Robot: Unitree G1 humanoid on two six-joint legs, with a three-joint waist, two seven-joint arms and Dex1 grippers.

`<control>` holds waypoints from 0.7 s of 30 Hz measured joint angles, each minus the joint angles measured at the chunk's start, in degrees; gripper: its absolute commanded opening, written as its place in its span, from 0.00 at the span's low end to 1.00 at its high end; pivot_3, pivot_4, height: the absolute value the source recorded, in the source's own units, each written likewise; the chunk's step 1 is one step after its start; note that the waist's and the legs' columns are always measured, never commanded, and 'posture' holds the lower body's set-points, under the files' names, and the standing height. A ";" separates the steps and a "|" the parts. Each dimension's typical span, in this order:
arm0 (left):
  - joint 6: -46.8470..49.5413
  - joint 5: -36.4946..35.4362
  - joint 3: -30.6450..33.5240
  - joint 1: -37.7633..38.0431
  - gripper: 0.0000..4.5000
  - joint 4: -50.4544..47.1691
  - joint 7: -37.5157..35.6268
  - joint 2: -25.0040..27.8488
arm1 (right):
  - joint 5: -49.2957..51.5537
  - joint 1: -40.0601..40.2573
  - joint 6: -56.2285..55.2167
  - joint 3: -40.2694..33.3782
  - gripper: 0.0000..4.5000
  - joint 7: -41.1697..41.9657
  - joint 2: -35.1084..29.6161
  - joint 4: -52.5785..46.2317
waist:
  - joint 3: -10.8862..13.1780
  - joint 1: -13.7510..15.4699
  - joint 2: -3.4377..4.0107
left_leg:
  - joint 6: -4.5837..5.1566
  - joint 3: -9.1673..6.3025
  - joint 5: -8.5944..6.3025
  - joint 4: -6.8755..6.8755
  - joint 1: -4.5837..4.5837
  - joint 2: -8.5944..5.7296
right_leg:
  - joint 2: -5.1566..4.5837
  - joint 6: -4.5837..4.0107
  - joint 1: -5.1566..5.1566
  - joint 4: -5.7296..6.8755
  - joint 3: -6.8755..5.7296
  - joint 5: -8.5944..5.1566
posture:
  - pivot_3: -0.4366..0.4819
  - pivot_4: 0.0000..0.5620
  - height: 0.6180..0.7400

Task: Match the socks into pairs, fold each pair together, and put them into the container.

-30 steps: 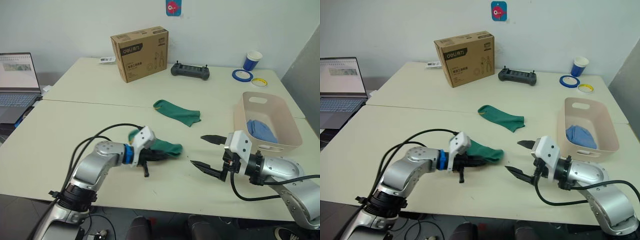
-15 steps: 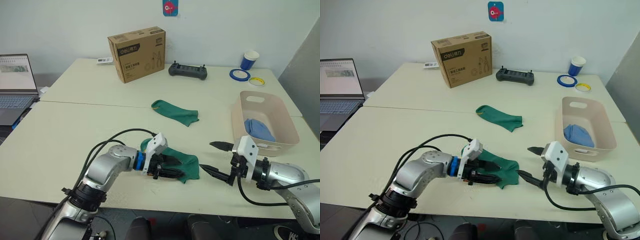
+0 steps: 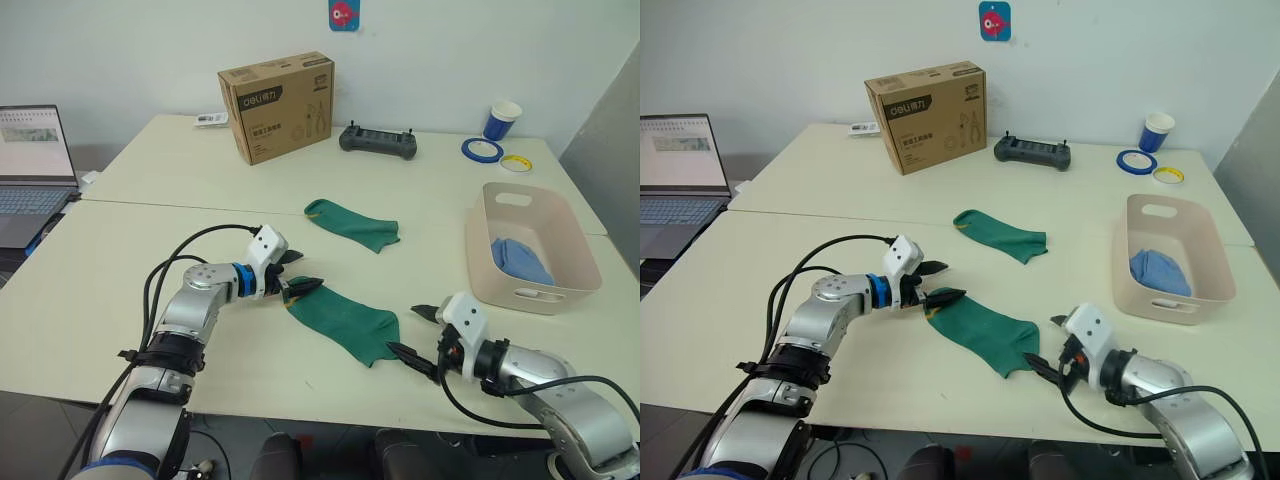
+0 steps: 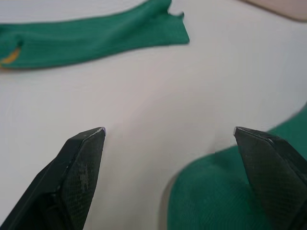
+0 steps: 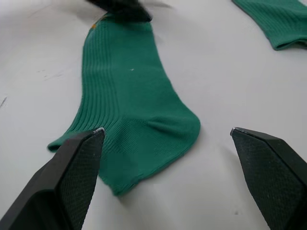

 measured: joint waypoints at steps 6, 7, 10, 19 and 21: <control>-0.76 2.53 -1.16 -0.88 0.87 1.38 -2.50 1.75 | -2.44 -0.55 1.05 3.70 1.00 -0.53 -0.32 3.27 | -0.01 -0.15 0.00 | 0.00 0.05 0.00 0.01 0.01 0.01 | 0.00 0.00 0.01 0.00 0.04 0.00 | 0.48 0.27 1.00; -0.51 2.64 -1.18 -0.83 0.79 1.14 -3.11 2.29 | -2.61 -1.21 1.09 4.24 1.00 -0.53 -0.21 3.65 | -0.01 -0.29 0.00 | 0.00 0.05 0.00 0.00 0.04 0.02 | 0.01 0.00 0.01 0.01 0.05 0.00 | 0.48 0.27 1.00; 0.10 2.92 -1.11 0.39 0.58 -0.69 -4.97 3.56 | -4.01 -2.95 0.81 5.90 1.00 -0.30 -0.19 4.63 | -0.01 -0.51 0.01 | 0.00 0.02 0.00 0.00 0.06 0.02 | 0.01 0.00 0.02 0.04 0.03 0.00 | 0.48 0.27 1.00; 5.15 1.39 0.03 5.02 0.00 -8.22 -6.24 4.71 | -4.30 -4.17 -0.13 6.31 0.39 2.39 0.02 6.06 | -0.03 -0.54 -0.01 | 0.00 0.02 0.00 0.00 0.06 0.04 | 0.01 0.00 0.04 0.04 0.02 -0.01 | 0.48 0.27 1.00; 6.61 0.75 0.64 6.21 0.00 -10.01 -6.05 4.82 | -4.24 -4.17 -0.28 6.30 0.24 3.09 0.00 6.15 | -0.03 -0.54 -0.01 | 0.00 0.02 0.00 0.01 0.06 0.04 | 0.00 0.00 0.04 0.04 0.03 -0.01 | 0.48 0.27 1.00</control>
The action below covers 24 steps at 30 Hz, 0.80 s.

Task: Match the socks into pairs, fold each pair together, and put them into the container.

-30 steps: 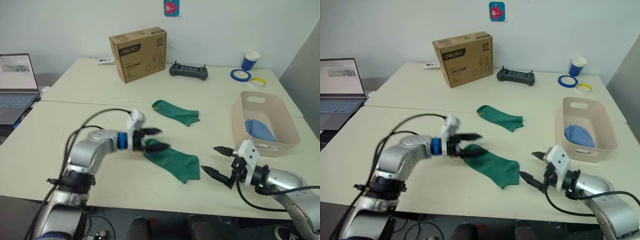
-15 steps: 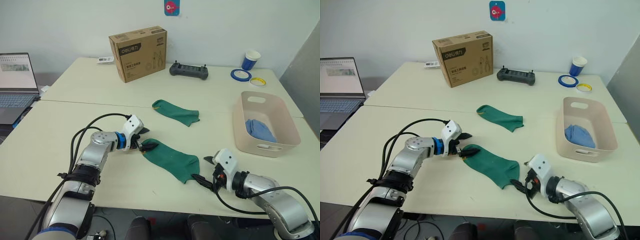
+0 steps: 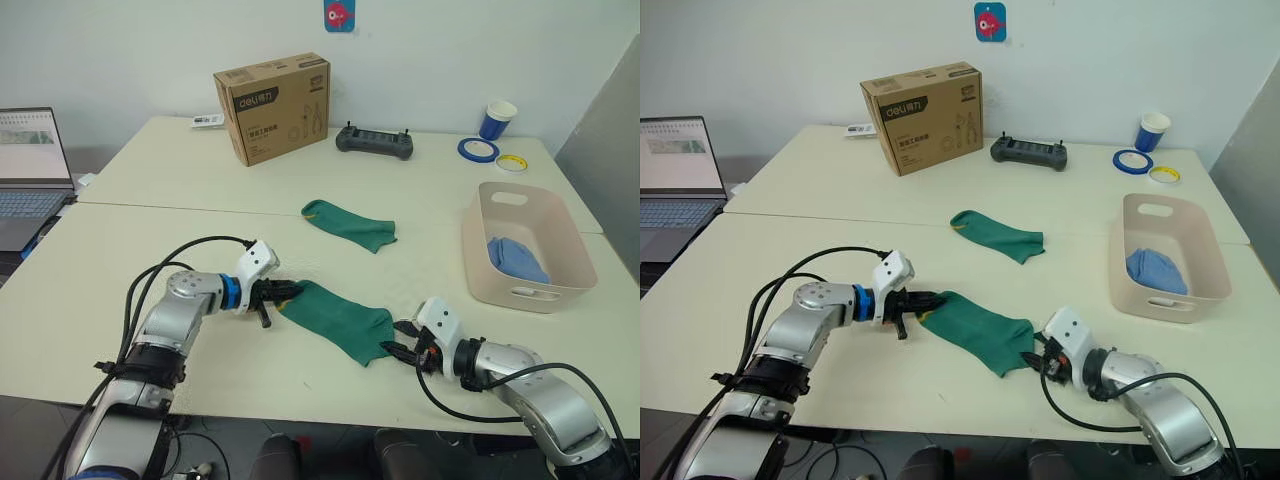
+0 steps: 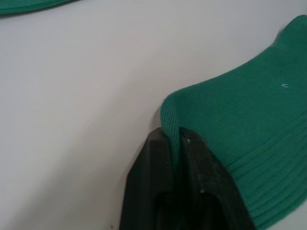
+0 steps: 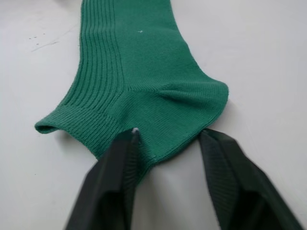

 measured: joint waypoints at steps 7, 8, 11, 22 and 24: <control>10.93 -4.15 2.77 7.46 0.00 -12.56 3.85 0.41 | 0.90 -1.15 -1.68 -2.89 0.00 3.82 -2.47 3.14 | 0.01 -0.02 0.00 | 0.00 0.02 0.00 0.00 0.00 -0.01 | -0.03 0.00 0.00 -0.01 0.02 0.00 | 0.48 0.27 1.00; 14.11 -5.58 3.22 9.13 0.00 -15.62 4.67 0.65 | 1.58 -1.59 -1.86 -3.62 0.00 5.00 -3.59 3.83 | 0.01 -0.06 0.00 | 0.00 0.03 0.00 0.00 0.00 -0.01 | -0.05 0.00 0.00 -0.01 0.03 0.00 | 0.48 0.27 1.00; 21.28 -8.86 4.37 13.37 0.00 -23.29 6.47 1.17 | 2.66 -3.63 -2.09 -5.23 0.00 9.14 -6.78 5.85 | 0.02 -0.15 0.00 | 0.00 0.02 0.00 0.00 0.01 -0.01 | -0.05 0.00 -0.01 0.00 0.02 0.00 | 0.48 0.27 1.00; 25.59 -11.44 4.98 17.51 0.14 -30.58 16.26 -2.10 | 4.08 -8.54 -2.43 -4.95 0.10 17.53 -9.34 12.94 | 0.02 0.09 -0.01 | 0.00 0.00 0.00 0.00 0.01 -0.05 | -0.07 0.00 0.01 -0.02 0.00 0.00 | 0.48 0.27 1.00; 24.30 -11.44 4.97 17.50 0.27 -30.27 17.24 -2.81 | 4.06 -8.72 -2.64 -4.97 0.22 17.53 -9.33 13.25 | 0.02 0.18 -0.01 | 0.00 0.01 0.00 0.01 0.01 -0.05 | -0.07 0.00 0.01 -0.02 0.01 0.01 | 0.48 0.27 1.00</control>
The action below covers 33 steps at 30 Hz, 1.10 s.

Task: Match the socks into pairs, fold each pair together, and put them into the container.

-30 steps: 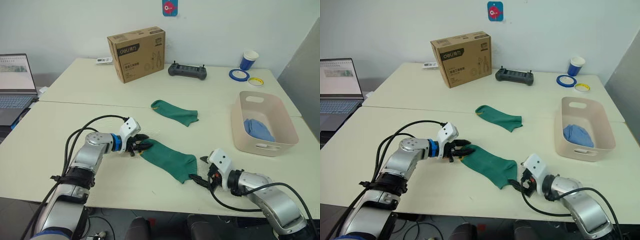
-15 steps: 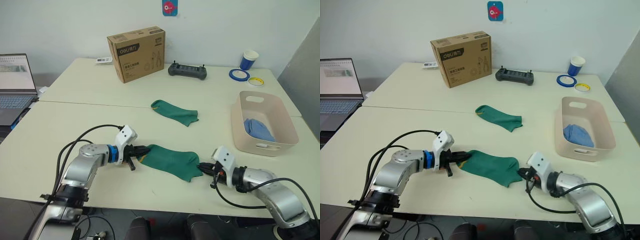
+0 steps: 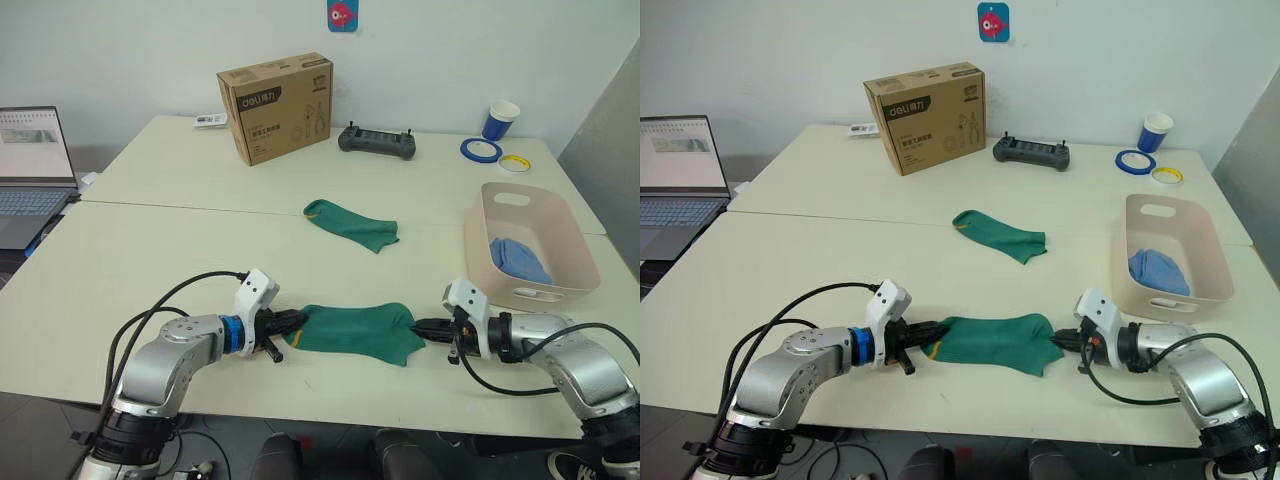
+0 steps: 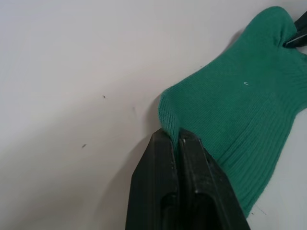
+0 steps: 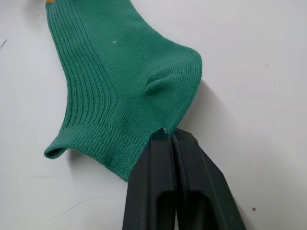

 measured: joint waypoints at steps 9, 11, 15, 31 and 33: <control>-9.17 -0.52 4.14 -2.71 0.91 8.42 -2.93 2.97 | 0.08 6.01 -5.28 -7.51 0.94 -0.34 -3.52 -6.64 | 0.01 0.15 0.02 | 0.00 0.00 0.00 -0.01 0.01 0.02 | 0.02 -0.01 -0.02 0.00 -0.02 -0.01 | 0.48 0.27 1.00; -14.13 -0.12 5.10 -3.88 1.00 11.48 -5.11 4.31 | -0.56 8.46 -8.98 -8.08 1.00 -0.14 -3.73 -9.05 | 0.01 0.19 0.02 | 0.00 0.01 0.00 -0.02 0.00 0.02 | 0.02 -0.01 -0.02 -0.02 -0.02 -0.01 | 0.48 0.27 1.00; -28.92 1.71 5.03 -2.90 1.00 15.24 -15.54 9.63 | -7.82 14.33 -20.73 -5.78 1.00 1.22 -6.81 -11.43 | 0.01 0.10 0.02 | -0.01 0.14 -0.01 -0.07 0.00 0.02 | -0.02 -0.07 -0.04 -0.09 0.03 -0.05 | 0.48 0.27 1.00; -65.42 15.16 -6.69 -3.39 1.00 22.08 -27.82 10.14 | -27.35 8.05 -47.51 4.58 1.00 -2.66 -3.27 -2.06 | 0.01 0.29 0.02 | 0.00 0.21 0.00 -0.02 0.07 0.04 | -0.01 -0.10 -0.03 -0.02 0.08 -0.02 | 0.48 0.27 1.00; -67.53 16.83 -7.24 -4.08 1.00 22.73 -26.23 9.79 | -28.18 6.45 -48.51 5.25 1.00 -2.96 -2.73 -0.62 | 0.01 0.38 0.03 | 0.00 0.21 0.00 -0.02 0.17 0.03 | -0.02 -0.09 0.05 0.00 0.09 -0.01 | 0.48 0.27 1.00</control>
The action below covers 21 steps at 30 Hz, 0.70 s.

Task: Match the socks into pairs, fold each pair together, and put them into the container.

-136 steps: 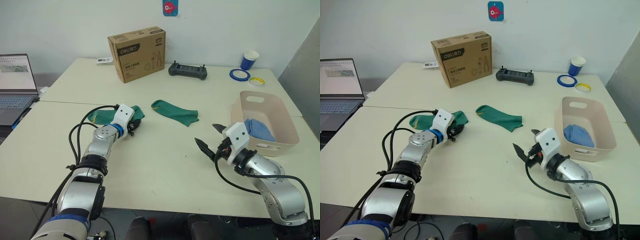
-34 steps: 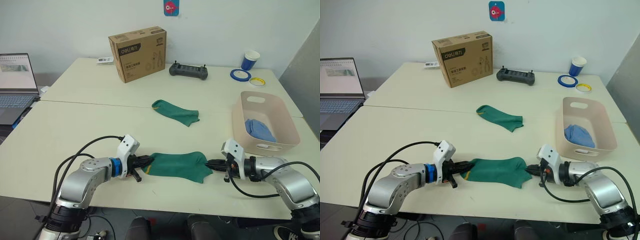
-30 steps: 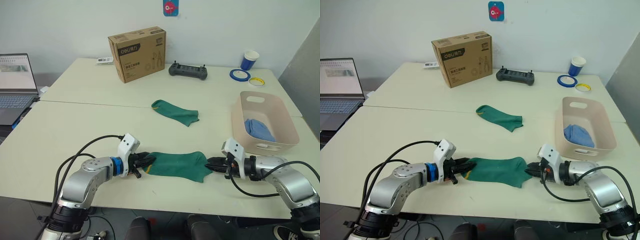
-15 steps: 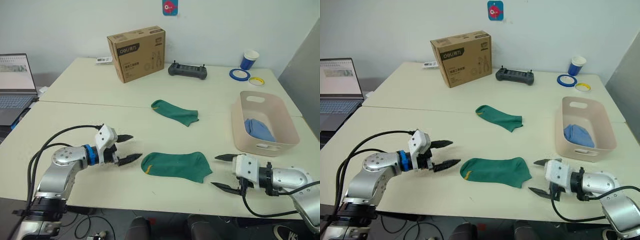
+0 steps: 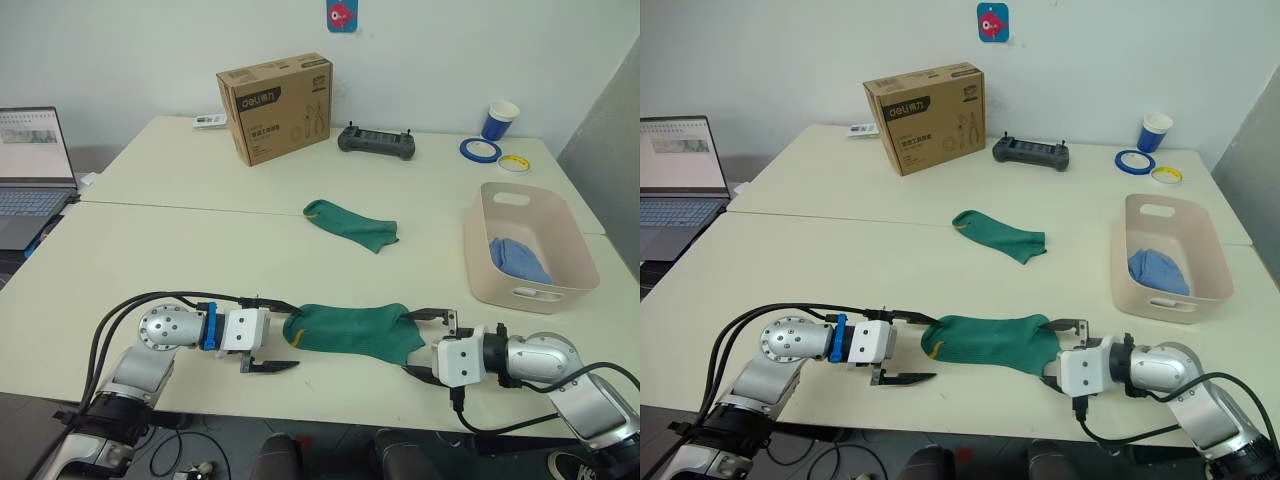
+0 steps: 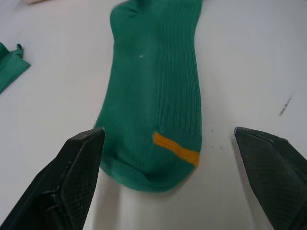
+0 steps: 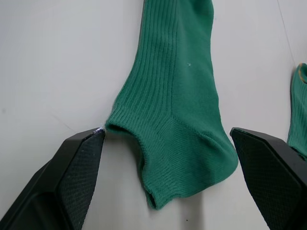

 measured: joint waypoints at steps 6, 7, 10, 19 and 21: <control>-4.11 2.84 -0.83 -1.40 0.79 2.05 2.73 0.15 | -0.71 -1.30 -1.77 0.23 1.00 -0.70 0.93 1.76 | 0.00 0.02 0.01 | 0.00 0.00 0.00 -0.03 0.36 0.00 | -0.01 -0.05 0.38 -0.02 0.00 -0.05 | 0.48 0.27 1.00; -4.35 3.09 -0.83 -1.71 0.72 2.70 2.93 0.19 | -0.63 -1.42 -2.22 0.33 0.96 -0.66 1.08 1.79 | 0.00 0.02 0.01 | 0.00 0.00 0.00 -0.03 0.37 0.01 | -0.01 -0.05 0.39 -0.02 -0.01 -0.05 | 0.48 0.27 1.00; -3.18 2.97 -0.83 -2.30 0.52 3.79 3.40 0.16 | 1.24 -1.70 -3.16 0.49 0.80 0.11 1.36 1.85 | 0.00 -0.09 0.01 | 0.00 0.00 0.00 -0.03 0.38 0.02 | 0.00 -0.05 0.40 -0.01 -0.01 -0.04 | 0.48 0.27 1.00; 0.73 0.90 -1.91 -2.41 0.00 3.90 2.38 -0.75 | 3.74 -2.51 -3.82 0.69 0.08 0.50 1.81 1.81 | 0.01 0.01 0.02 | 0.01 -0.02 -0.01 -0.03 0.36 0.02 | 0.00 -0.06 0.41 -0.01 -0.03 -0.06 | 0.48 0.27 1.00; 1.72 0.08 -1.91 -2.42 0.00 3.32 1.94 -0.76 | 5.00 -2.42 -2.61 0.64 0.01 0.49 2.18 1.59 | 0.01 -0.01 0.02 | 0.01 -0.03 -0.01 -0.03 0.36 0.02 | 0.00 -0.06 0.41 -0.01 -0.03 -0.05 | 0.48 0.27 1.00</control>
